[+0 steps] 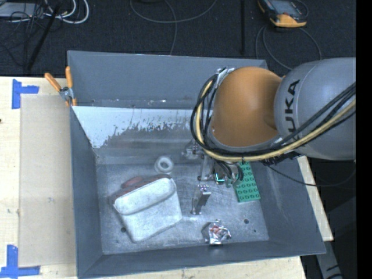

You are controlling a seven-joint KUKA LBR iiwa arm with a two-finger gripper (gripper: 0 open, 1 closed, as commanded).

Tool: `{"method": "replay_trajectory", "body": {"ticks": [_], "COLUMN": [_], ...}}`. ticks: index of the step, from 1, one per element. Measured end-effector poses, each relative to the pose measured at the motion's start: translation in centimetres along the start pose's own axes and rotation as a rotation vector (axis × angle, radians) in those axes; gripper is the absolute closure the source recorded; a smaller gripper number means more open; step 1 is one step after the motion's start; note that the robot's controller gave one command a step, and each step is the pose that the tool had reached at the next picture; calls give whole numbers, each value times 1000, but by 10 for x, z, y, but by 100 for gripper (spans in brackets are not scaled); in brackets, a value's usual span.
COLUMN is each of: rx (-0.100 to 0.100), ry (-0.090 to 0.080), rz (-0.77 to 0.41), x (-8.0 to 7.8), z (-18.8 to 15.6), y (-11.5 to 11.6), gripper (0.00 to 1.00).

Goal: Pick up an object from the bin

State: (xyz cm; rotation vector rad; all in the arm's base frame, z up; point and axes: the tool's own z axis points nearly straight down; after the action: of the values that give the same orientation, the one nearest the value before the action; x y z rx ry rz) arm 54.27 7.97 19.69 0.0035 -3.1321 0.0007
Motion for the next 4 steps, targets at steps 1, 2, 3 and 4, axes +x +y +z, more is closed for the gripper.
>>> {"method": "replay_trajectory", "body": {"ticks": [1,2,3,4], "rx": [1,2,-4,0], "ry": [-18,-36,-54,-20], "rz": [-136,-241,-237,-344], "x": [-33,-22,-27,-37], "z": [101,118,113,-71], "y": [21,82,82,86], "gripper": [0,0,100,100]}}
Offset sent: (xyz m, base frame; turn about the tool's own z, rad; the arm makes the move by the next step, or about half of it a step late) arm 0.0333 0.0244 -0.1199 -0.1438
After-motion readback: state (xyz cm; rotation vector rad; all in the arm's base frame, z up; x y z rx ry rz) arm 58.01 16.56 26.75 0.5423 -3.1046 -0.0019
